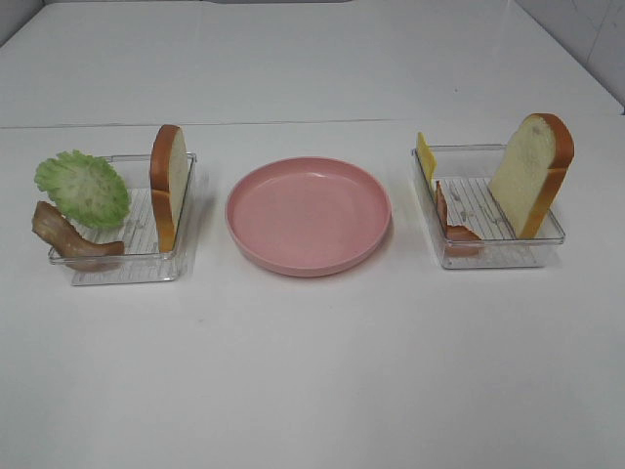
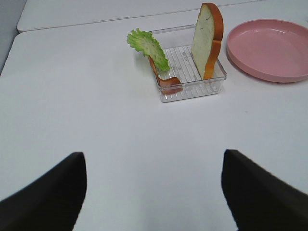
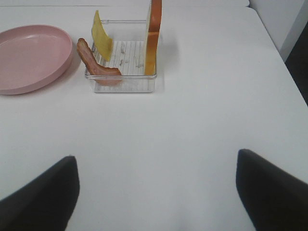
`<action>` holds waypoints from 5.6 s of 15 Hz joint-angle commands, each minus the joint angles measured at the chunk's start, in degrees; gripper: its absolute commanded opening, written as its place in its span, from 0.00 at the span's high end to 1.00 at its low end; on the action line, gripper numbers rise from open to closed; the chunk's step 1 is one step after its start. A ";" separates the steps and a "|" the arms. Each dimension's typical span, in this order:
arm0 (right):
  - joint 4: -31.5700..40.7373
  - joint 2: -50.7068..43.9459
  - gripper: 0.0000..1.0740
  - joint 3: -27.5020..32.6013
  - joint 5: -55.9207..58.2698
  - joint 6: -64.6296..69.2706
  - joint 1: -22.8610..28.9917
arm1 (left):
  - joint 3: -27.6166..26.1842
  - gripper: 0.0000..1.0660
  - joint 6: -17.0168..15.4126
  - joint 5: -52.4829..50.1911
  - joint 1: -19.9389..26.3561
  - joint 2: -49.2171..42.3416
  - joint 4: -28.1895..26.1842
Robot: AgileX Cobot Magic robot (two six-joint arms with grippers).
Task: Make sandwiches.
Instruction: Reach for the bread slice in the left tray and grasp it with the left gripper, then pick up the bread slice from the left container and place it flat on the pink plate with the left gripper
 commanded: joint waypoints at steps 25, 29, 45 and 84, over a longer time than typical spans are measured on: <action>0.11 -0.74 0.23 0.00 -0.63 -0.46 -0.34 | -1.89 0.30 -4.53 -1.78 0.11 -0.29 -0.86; 0.11 -0.74 0.23 0.00 -0.63 -0.46 -0.34 | -8.14 0.30 -4.70 -3.44 0.11 10.37 -0.92; 0.11 -0.74 0.23 0.00 -0.63 -0.46 -0.34 | -43.43 0.32 -0.40 -4.64 -0.74 88.64 -9.57; 0.11 -0.74 0.23 0.00 -0.63 -0.46 -0.34 | -79.70 1.00 -24.75 4.64 -18.11 124.85 7.22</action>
